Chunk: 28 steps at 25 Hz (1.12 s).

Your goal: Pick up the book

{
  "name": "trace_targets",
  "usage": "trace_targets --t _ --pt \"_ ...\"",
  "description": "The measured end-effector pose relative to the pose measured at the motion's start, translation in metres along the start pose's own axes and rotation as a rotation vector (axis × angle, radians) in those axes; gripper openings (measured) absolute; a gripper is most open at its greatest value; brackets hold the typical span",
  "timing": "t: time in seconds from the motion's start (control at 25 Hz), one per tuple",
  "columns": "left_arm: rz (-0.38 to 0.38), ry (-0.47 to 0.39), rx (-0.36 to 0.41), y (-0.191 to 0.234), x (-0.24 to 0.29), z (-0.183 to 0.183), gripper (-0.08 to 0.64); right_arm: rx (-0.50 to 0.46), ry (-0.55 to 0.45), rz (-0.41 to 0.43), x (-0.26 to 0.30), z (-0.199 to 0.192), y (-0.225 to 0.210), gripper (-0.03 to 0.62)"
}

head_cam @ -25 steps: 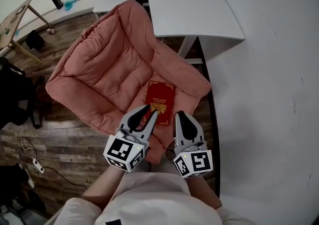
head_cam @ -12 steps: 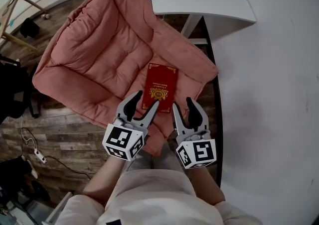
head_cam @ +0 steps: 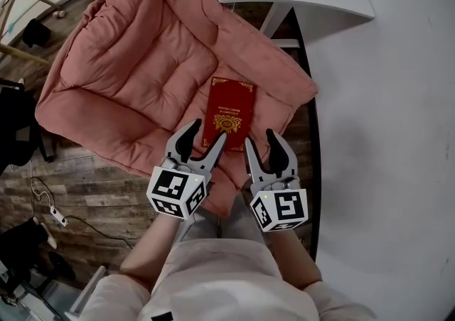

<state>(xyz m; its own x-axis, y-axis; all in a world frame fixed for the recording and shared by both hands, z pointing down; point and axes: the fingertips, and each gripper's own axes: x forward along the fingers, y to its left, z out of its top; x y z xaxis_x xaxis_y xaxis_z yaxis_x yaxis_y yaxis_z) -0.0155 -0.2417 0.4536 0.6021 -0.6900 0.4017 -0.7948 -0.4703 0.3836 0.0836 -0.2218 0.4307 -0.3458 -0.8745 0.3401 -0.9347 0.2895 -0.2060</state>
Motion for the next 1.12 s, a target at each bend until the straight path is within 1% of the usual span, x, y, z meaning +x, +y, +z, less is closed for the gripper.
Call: trace_targets --t 0.4,0.76,0.92,1.12 --pt "0.012 0.045 -0.030 0.013 0.014 -0.037 0.239 0.016 0.034 -0.020 0.012 -0.035 -0.012 0.199" --pt "0.025 0.075 -0.049 0.025 0.029 -0.060 0.239 0.033 0.080 -0.031 0.023 -0.067 -0.017 0.204" --pt "0.026 0.075 -0.061 0.032 0.037 -0.066 0.239 0.033 0.092 -0.035 0.030 -0.076 -0.021 0.205" --pt "0.026 0.103 -0.063 0.039 0.048 -0.080 0.239 0.036 0.114 -0.038 0.040 -0.092 -0.027 0.206"
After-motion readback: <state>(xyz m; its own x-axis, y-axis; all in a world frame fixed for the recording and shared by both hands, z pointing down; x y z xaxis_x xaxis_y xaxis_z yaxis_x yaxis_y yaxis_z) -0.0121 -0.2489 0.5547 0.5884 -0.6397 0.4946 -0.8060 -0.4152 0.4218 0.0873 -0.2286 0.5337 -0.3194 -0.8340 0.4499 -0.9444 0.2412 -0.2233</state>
